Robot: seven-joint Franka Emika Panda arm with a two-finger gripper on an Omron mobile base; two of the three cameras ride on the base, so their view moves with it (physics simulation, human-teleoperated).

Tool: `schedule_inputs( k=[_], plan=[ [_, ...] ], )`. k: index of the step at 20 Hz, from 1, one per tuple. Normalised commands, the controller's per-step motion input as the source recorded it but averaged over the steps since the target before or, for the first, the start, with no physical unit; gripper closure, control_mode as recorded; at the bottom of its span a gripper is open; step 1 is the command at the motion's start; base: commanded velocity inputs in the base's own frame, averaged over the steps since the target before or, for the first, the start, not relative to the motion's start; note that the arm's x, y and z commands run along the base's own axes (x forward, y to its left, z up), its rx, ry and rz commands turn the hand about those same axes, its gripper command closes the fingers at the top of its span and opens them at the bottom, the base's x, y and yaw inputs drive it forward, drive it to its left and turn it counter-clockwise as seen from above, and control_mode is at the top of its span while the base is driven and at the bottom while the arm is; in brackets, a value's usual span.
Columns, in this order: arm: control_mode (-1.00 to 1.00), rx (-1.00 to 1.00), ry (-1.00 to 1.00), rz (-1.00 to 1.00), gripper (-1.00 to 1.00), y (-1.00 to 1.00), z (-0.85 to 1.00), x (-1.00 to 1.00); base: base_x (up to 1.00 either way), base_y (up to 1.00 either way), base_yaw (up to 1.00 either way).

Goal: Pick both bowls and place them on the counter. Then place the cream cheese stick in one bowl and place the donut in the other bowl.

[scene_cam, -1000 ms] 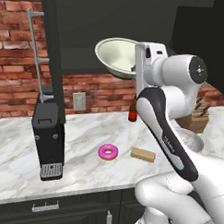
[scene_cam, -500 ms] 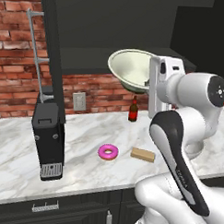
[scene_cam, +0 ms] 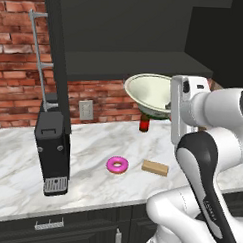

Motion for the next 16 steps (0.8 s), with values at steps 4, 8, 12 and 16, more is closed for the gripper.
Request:
schedule_inputs(
  k=[4,8,12,16],
  plan=[
    [-1.0,0.0,0.24,0.03,1.0,0.0,-0.38,0.0,0.0,0.0,0.0],
    [-1.0,0.0,0.15,0.05,1.0,0.0,-0.44,0.0,0.0,0.0,0.0],
    [-1.0,0.0,0.01,0.12,1.0,-0.08,-0.5,0.12,0.0,0.0,0.0],
    [-1.0,0.0,0.0,0.15,1.0,-0.08,-0.51,0.23,0.0,0.0,0.0]
  ],
)
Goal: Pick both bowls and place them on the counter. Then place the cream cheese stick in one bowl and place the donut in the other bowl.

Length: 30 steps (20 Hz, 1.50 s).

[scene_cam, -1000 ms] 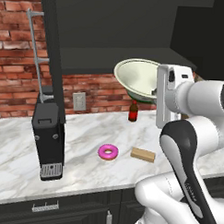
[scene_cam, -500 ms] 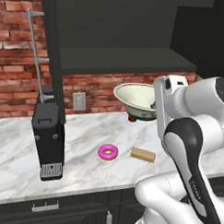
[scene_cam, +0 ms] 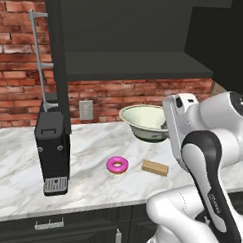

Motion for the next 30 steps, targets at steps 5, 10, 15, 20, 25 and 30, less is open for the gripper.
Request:
schedule_inputs(
  k=[5,10,15,20,25,30],
  plan=[
    [-1.0,-0.04,0.0,0.08,1.0,0.0,-0.47,0.21,0.0,0.0,0.0],
    [-1.0,-0.01,0.0,0.04,1.0,-0.03,-0.25,0.41,0.0,0.0,0.0],
    [-1.0,0.0,0.0,0.06,1.0,-0.04,-0.21,0.45,0.0,0.0,0.0],
    [-1.0,-0.01,0.0,0.08,1.0,0.0,-0.29,0.45,0.0,0.0,0.0],
    [-1.0,-0.02,0.0,0.05,1.0,0.0,-0.37,0.46,0.0,0.0,0.0],
    [-1.0,-0.01,0.0,0.02,1.0,0.0,-0.33,0.43,0.0,0.0,0.0]
  ],
)
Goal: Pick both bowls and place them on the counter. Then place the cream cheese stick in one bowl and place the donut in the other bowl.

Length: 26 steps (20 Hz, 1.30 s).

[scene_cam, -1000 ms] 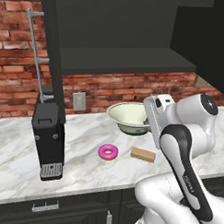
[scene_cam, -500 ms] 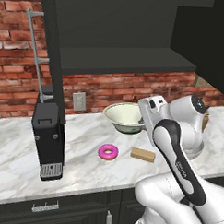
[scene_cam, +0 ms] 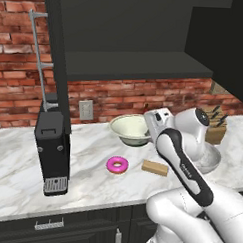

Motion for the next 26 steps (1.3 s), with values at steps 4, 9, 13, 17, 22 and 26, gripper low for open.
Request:
schedule_inputs(
  k=[4,9,13,17,22,26],
  plan=[
    [-1.0,0.0,0.0,0.01,1.0,0.0,-0.31,0.46,0.0,0.0,0.0],
    [-1.0,0.0,0.0,0.0,1.0,0.0,-0.27,0.45,0.0,0.0,0.0],
    [-1.0,0.0,0.02,0.01,1.0,0.0,-0.25,0.41,0.0,0.0,0.0],
    [-1.0,0.0,0.03,0.02,1.0,0.0,-0.27,0.37,0.0,0.0,0.0],
    [-1.0,-0.01,0.06,0.03,1.0,0.01,-0.28,0.31,0.0,0.0,0.0],
    [-1.0,0.0,0.05,0.05,1.0,0.01,-0.16,0.1,0.0,0.0,0.0]
  ],
)
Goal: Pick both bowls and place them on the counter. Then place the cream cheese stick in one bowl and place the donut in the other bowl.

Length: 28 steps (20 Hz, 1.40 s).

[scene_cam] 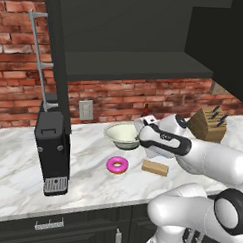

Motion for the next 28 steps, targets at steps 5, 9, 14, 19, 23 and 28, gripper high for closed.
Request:
schedule_inputs(
  k=[5,9,14,19,23,28],
  plan=[
    [-1.0,0.0,0.01,0.07,1.0,0.0,-0.18,0.0,0.0,0.0,0.0],
    [-1.0,0.0,0.0,0.07,1.0,0.04,-0.22,0.0,0.0,0.0,0.0],
    [-1.0,0.0,0.0,0.05,1.0,0.1,-0.23,0.04,0.0,0.0,0.0],
    [-1.0,0.0,0.0,0.01,1.0,0.07,-0.17,0.16,0.0,0.0,0.0],
    [-1.0,0.0,0.0,0.0,1.0,0.0,-0.12,0.29,0.0,0.0,0.0],
    [-1.0,0.0,0.0,0.0,1.0,0.0,-0.14,0.29,0.0,0.0,0.0]
  ],
)
